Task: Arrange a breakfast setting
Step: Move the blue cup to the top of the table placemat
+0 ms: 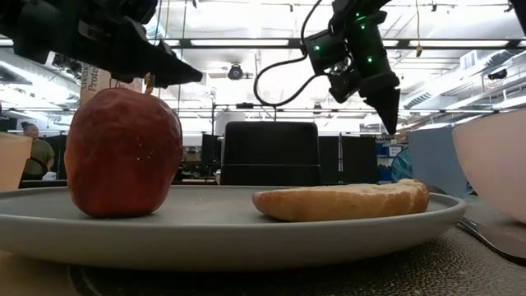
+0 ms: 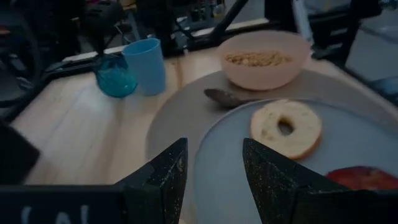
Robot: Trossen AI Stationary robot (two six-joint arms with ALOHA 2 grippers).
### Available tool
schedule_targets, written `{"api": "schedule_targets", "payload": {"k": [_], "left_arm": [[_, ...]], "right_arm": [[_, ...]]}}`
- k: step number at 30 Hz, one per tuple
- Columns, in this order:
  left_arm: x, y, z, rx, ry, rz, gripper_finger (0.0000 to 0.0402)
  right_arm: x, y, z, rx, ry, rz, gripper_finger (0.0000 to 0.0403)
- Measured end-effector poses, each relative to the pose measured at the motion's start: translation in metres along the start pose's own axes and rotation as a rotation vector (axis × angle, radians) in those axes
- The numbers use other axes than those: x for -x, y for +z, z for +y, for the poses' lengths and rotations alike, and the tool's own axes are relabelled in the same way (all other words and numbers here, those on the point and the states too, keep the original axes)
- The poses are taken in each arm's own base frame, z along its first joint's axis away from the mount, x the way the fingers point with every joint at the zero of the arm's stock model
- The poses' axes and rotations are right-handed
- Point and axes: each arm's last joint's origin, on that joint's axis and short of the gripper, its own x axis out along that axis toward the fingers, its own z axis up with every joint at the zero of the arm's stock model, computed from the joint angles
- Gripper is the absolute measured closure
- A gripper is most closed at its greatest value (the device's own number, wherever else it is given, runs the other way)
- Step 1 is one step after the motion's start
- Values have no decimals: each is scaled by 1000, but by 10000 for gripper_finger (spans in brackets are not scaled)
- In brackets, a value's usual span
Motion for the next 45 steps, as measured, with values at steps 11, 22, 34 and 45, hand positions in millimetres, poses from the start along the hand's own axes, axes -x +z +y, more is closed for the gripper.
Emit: {"api": "schedule_targets", "payload": {"k": [11,22,34,45], "left_arm": [[0,-5,2,-137,27,52,239],[1,-15,1,-166,12,151,239],[2,-20,1,-172,6,204,239],[2,-21,1,-173,5,210,239]], "right_arm": [[-31,18,10,-1,-117,153,144],[-37,19,21,106,-238,173,144],[-38,24,22,86,-196,135,145],[-55,16,23,129,-221,215,157]]}}
